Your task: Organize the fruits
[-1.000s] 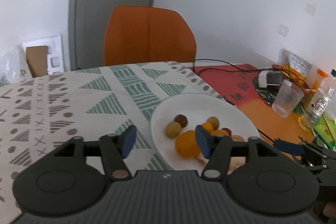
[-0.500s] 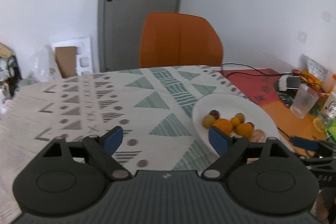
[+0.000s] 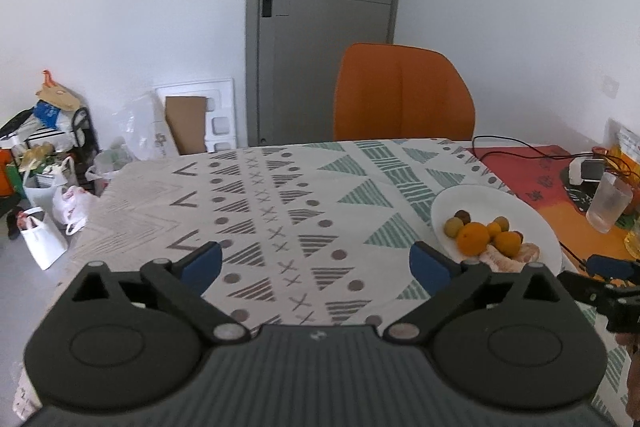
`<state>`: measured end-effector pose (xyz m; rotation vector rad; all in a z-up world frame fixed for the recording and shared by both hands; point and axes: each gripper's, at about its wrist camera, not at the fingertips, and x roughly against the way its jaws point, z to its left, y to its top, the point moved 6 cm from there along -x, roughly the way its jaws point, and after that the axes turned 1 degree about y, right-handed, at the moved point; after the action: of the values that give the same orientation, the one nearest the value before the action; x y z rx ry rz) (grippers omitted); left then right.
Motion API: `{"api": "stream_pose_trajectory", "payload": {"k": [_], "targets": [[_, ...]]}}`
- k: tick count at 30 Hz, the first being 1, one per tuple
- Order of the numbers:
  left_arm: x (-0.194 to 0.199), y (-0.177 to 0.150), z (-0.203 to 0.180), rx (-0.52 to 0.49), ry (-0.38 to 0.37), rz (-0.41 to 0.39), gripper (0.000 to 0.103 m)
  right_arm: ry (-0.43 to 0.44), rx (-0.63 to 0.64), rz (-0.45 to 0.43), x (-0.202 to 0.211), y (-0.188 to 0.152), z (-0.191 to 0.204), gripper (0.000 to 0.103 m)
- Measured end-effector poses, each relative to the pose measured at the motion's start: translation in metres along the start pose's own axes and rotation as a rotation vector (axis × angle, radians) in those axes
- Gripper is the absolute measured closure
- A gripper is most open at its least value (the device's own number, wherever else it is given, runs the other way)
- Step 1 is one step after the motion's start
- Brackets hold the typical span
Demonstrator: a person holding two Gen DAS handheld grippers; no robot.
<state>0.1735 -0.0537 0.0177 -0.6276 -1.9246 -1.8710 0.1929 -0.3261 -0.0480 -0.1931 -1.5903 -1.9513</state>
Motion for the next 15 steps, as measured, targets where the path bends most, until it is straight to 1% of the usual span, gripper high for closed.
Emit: {"api": "stream_pose_trajectory", "payload": {"k": [3, 8, 15], "targets": [[0.01, -0.003, 0.007, 0.0, 0.005, 0.0, 0.0, 0.002, 0.013, 0.005, 0.005, 0.002, 0.006, 0.0], [0.026, -0.007, 0.023, 0.032, 0.025, -0.011, 0.0, 0.018, 0.038, 0.001, 0.019, 0.008, 0.02, 0.0], [0.058, -0.008, 0.04, 0.053, 0.06, -0.056, 0.0, 0.045, 0.069, 0.0, 0.036, 0.01, 0.034, 0.0]]}}
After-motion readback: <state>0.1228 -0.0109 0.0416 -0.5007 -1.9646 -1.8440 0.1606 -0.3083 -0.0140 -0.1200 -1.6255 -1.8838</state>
